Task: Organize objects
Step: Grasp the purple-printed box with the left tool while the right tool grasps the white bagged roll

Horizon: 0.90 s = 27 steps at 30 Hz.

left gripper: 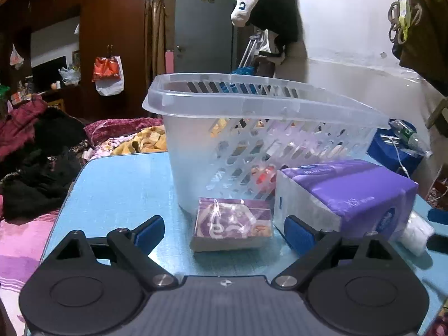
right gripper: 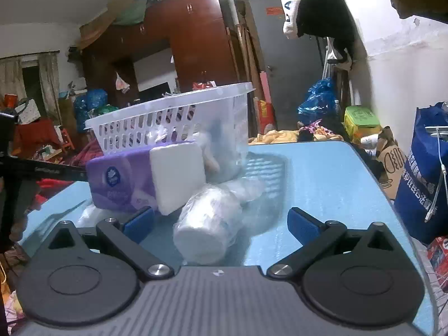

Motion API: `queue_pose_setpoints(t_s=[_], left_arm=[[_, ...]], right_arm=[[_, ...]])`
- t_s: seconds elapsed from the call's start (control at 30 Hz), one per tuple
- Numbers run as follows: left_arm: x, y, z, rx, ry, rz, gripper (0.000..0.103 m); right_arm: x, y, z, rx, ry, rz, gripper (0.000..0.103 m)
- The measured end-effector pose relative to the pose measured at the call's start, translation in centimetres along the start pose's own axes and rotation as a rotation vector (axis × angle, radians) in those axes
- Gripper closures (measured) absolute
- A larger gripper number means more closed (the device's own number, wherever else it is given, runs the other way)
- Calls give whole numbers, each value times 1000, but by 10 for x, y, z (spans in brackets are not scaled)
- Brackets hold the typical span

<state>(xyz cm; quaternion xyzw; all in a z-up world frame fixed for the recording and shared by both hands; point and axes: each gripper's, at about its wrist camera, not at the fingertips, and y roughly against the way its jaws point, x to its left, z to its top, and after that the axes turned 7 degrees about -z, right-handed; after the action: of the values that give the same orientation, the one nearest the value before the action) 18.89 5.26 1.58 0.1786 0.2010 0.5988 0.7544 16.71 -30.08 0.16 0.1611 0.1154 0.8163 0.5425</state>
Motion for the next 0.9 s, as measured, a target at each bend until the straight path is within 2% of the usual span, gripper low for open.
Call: queue_pose_setpoints(t_s=[0.07, 0.23, 0.3, 0.4, 0.43, 0.63, 0.9], left_arm=[[-1, -7, 3, 15, -2, 6, 9], [2, -19, 4, 38, 49, -40, 9], [1, -21, 2, 43, 55, -47, 9], [4, -20, -2, 46, 70, -41, 9], [6, -19, -3, 45, 75, -28, 9], [10, -24, -9, 58, 109, -57, 9], [12, -28, -11, 58, 132, -87, 9]], right_arm=[[3, 0, -3, 3, 26, -1, 1], [7, 0, -10, 12, 83, -9, 15], [8, -1, -11, 20, 88, -11, 16], [12, -1, -16, 33, 108, -14, 30], [13, -1, -17, 34, 111, -12, 32], [15, 0, -19, 16, 116, -19, 46], [11, 4, -19, -13, 118, 8, 51]])
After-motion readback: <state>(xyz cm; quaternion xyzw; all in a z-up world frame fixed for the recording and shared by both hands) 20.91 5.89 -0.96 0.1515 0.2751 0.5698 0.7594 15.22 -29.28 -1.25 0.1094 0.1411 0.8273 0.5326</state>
